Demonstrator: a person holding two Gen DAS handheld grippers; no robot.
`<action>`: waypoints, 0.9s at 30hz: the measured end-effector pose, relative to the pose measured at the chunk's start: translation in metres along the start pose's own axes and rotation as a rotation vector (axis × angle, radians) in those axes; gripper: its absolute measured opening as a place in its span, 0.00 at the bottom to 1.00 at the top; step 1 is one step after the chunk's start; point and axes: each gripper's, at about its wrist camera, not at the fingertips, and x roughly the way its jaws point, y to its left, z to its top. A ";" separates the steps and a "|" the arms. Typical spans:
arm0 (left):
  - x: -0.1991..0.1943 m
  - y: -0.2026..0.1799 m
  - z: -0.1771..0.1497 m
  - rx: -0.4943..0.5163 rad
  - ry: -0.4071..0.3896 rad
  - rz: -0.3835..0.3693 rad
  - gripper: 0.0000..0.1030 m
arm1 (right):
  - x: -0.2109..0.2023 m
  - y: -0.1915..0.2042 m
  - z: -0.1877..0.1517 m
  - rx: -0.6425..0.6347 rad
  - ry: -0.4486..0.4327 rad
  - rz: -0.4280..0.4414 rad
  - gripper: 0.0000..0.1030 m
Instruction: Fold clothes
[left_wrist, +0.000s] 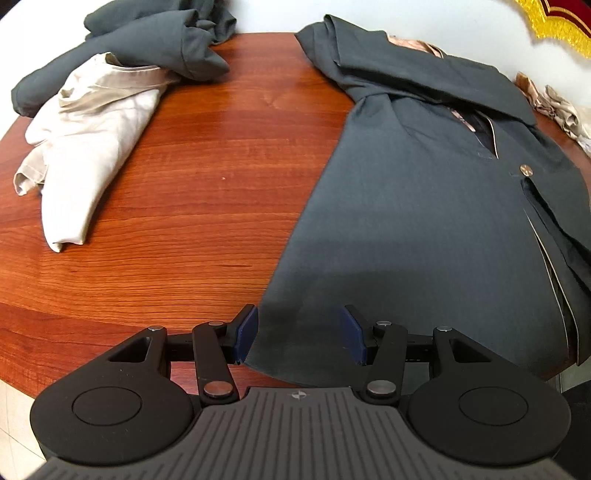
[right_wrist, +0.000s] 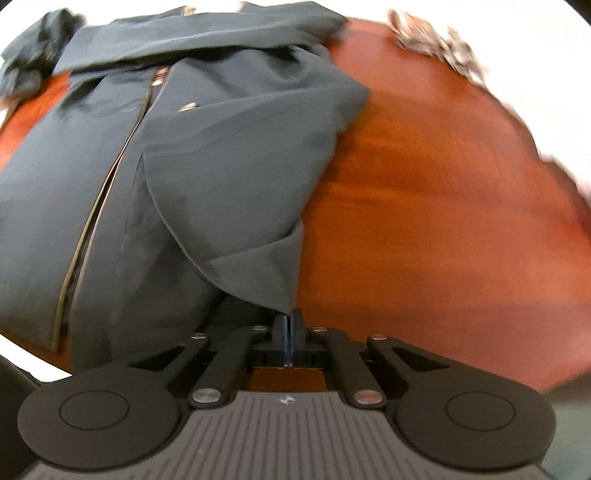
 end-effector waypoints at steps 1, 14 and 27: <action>0.000 0.000 0.000 -0.001 0.002 0.001 0.51 | -0.004 -0.003 -0.002 0.044 0.008 0.040 0.00; -0.005 0.022 -0.004 -0.016 0.011 0.022 0.51 | -0.007 0.009 -0.002 -0.005 0.020 0.004 0.27; 0.008 0.030 -0.017 -0.046 0.073 0.007 0.44 | -0.013 0.018 0.013 -0.040 -0.013 -0.005 0.33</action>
